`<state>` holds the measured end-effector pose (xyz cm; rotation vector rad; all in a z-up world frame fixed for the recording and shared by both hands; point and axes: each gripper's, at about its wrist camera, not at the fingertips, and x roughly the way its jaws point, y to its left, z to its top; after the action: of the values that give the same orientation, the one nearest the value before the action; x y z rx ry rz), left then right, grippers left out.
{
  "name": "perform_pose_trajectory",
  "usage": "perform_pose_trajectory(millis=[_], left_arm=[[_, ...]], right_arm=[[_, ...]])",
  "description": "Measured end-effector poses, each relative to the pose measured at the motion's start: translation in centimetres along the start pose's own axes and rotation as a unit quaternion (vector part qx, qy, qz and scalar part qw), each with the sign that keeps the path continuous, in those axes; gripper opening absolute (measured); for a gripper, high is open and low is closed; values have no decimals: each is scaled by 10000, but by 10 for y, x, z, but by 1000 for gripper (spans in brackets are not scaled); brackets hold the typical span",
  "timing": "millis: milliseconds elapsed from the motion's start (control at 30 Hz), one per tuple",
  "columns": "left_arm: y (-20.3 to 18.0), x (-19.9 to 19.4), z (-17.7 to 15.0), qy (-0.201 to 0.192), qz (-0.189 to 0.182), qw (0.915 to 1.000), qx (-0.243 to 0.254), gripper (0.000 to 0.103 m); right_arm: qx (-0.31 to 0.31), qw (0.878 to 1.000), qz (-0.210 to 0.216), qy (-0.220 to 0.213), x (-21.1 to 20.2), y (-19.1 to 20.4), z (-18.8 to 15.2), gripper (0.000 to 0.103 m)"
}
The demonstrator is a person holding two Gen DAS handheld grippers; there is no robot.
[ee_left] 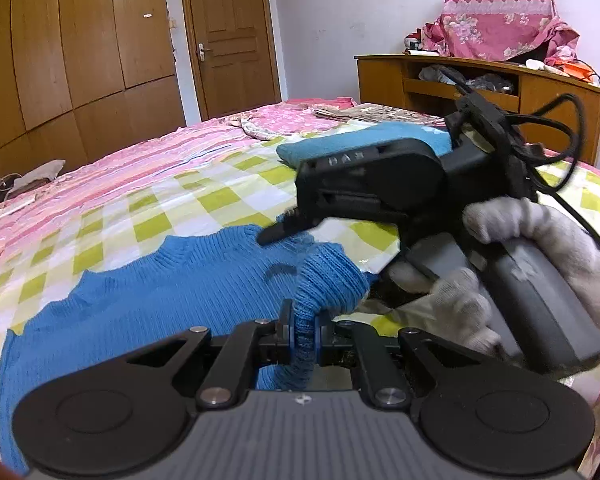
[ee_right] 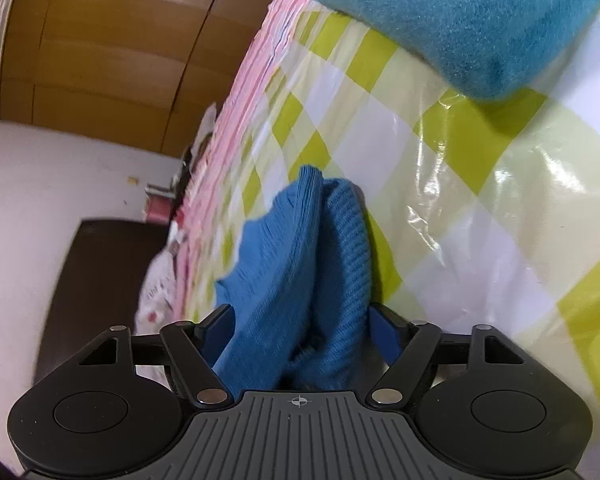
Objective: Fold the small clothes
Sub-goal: 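Grasp the folded sweater edge with the left tool while the right tool grasps it, lift to fold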
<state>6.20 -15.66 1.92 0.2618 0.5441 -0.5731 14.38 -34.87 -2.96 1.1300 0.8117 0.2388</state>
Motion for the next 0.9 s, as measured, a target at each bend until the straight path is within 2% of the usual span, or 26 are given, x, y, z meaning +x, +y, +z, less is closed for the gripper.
perform_pose_trajectory(millis=[133,200,233,267,367,600,733,900], left_arm=[[2,0,-5,0,-72,10000,-40,16],[3,-2,-6,-14,-120,9999,-90,16],[3,-3,-7,-28,-143,9998,-108,16],[3,-3,-8,-35,-173,9998,-126,16],[4,-5,-9,-68,-264,9995,-175,16],[30,-30,-7,-315,-286,9973,-606,16],[60,-52,-8,-463,-198,9932,-1046,16],[98,-75,-17,-520,-7,9874,-1497,16]], right_arm=[[-35,9997,-121,-194,12,6,1,72],[-141,9993,-280,-222,14,8,0,51],[-153,9989,-396,-222,14,8,0,32],[-110,9987,-442,-220,14,7,-1,22],[-51,9989,-323,-335,5,7,-3,17],[-671,9964,-76,-519,1,65,-13,16],[-1121,9928,21,-431,16,106,-28,16],[-1763,9840,-91,-231,49,156,-53,15]])
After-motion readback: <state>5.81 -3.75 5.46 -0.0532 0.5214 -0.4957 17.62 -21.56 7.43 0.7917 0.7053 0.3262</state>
